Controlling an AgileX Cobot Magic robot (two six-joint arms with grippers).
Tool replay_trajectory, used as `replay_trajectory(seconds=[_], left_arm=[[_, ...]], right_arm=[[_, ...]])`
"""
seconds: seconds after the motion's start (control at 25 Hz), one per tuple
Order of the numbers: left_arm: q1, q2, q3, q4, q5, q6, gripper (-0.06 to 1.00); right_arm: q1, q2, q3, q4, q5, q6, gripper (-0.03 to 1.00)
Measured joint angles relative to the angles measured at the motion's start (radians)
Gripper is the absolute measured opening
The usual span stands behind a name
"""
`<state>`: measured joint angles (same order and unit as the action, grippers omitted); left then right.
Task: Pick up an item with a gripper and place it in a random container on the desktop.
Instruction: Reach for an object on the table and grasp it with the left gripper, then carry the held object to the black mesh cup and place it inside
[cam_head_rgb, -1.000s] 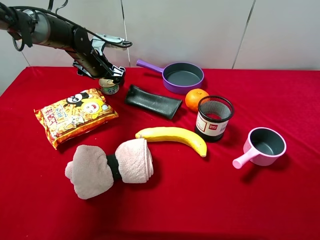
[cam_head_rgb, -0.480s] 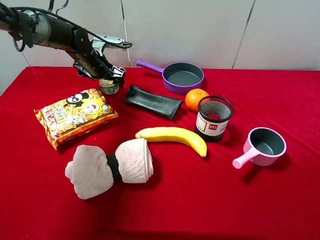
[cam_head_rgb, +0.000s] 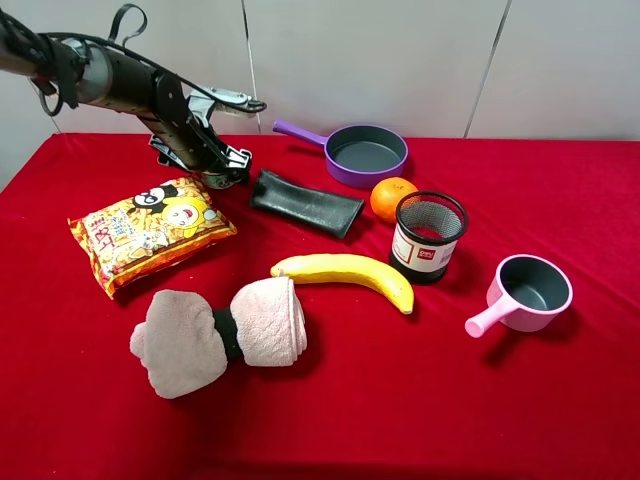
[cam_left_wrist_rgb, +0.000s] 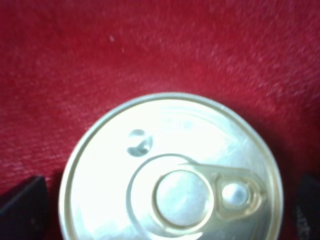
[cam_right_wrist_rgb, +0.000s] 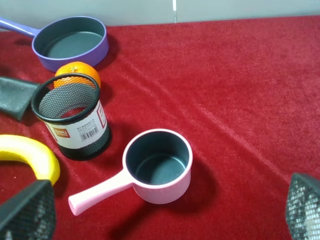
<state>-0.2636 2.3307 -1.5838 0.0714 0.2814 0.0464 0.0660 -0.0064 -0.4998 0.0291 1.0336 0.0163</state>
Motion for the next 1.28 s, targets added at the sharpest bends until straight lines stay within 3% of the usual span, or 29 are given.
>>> replay_trajectory(seconds=[0.36, 0.68, 1.28], left_arm=[[0.000, 0.001, -0.002, 0.000, -0.006, 0.000, 0.92], [-0.003, 0.005, -0.002, -0.004, -0.018, 0.000, 0.64], [-0.003, 0.001, -0.005, -0.003, -0.014, 0.000, 0.64]], right_arm=[[0.000, 0.000, 0.000, 0.000, 0.000, 0.000, 0.69], [0.000, 0.000, 0.000, 0.000, 0.000, 0.000, 0.69], [0.000, 0.000, 0.000, 0.000, 0.000, 0.000, 0.69]])
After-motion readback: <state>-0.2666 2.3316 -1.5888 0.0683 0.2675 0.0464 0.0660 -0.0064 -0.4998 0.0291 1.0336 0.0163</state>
